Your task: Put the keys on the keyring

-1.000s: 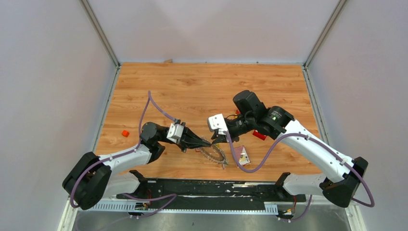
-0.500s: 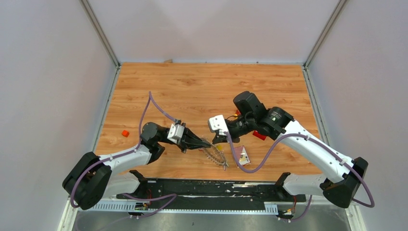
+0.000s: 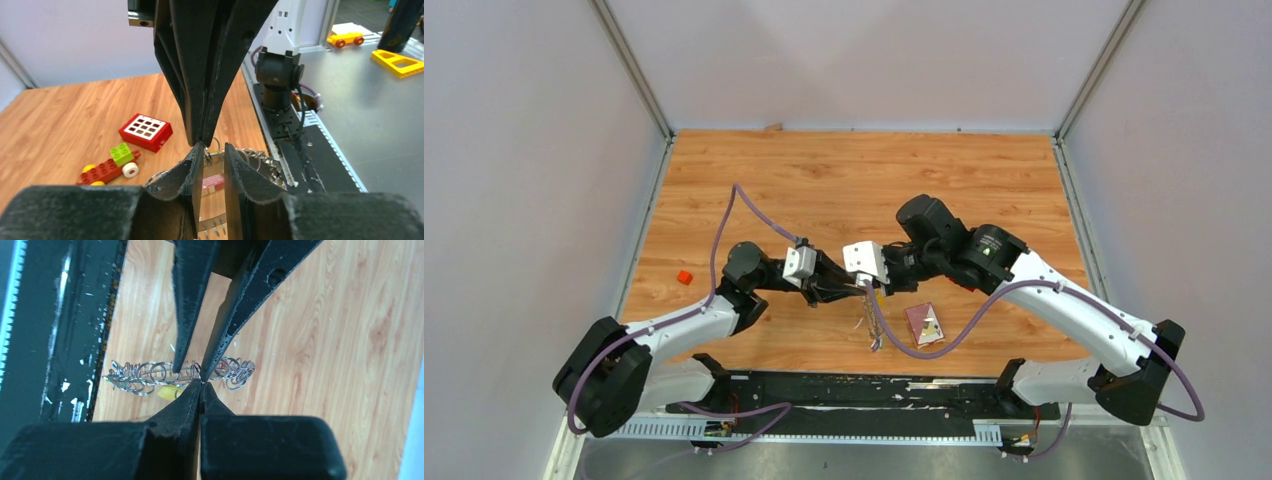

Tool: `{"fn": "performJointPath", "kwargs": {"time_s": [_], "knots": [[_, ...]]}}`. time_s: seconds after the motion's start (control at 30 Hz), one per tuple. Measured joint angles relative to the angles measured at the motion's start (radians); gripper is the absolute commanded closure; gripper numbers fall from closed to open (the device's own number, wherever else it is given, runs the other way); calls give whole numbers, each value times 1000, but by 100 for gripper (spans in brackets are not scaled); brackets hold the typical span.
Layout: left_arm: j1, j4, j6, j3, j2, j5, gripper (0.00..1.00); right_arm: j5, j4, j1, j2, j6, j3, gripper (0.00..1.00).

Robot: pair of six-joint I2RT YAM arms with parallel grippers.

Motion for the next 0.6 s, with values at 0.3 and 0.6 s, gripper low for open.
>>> {"fn": "performJointPath", "kwargs": {"time_s": [0.3,0.6], "knots": [[2,-146,103,48,-14,-57,72,221,-60,60,67,24,89,100],[5,-247,151,77,-14,-116,86,332,-98,105,110,27,134,100]]}}
